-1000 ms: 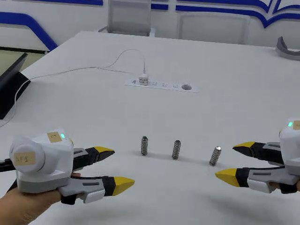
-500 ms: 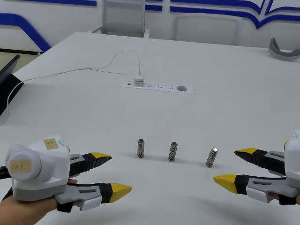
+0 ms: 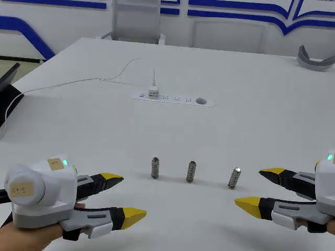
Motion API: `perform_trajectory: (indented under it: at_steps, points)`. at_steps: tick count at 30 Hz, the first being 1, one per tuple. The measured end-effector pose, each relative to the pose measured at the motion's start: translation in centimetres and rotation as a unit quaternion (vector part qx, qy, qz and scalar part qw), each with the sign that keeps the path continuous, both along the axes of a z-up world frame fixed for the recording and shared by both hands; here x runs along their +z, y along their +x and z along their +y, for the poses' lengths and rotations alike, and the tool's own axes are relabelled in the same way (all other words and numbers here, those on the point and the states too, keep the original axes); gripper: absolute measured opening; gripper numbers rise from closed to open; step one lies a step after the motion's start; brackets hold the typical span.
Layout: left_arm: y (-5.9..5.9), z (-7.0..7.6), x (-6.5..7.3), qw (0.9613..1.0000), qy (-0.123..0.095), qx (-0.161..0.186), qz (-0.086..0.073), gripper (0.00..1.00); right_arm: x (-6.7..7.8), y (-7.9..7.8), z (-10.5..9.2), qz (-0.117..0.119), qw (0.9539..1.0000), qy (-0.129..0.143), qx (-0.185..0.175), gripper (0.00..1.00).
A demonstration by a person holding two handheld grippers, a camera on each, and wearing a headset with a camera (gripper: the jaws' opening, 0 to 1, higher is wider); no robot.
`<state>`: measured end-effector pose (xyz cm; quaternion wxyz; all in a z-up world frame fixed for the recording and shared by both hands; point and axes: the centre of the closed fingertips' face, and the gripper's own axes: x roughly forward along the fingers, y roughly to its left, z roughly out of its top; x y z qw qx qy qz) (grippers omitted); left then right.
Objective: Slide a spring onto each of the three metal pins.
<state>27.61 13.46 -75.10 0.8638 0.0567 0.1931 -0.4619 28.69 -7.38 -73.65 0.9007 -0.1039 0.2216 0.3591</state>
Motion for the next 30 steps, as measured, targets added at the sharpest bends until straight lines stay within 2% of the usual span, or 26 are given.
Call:
perform_trajectory:
  at_steps: [30]
  points:
    - [-0.12, -0.15, -0.25, 1.0, -0.003, 0.001, 0.004, 0.57, -0.44, -0.01, -0.01, 0.006, 1.0, -0.003, -0.002, 0.59]
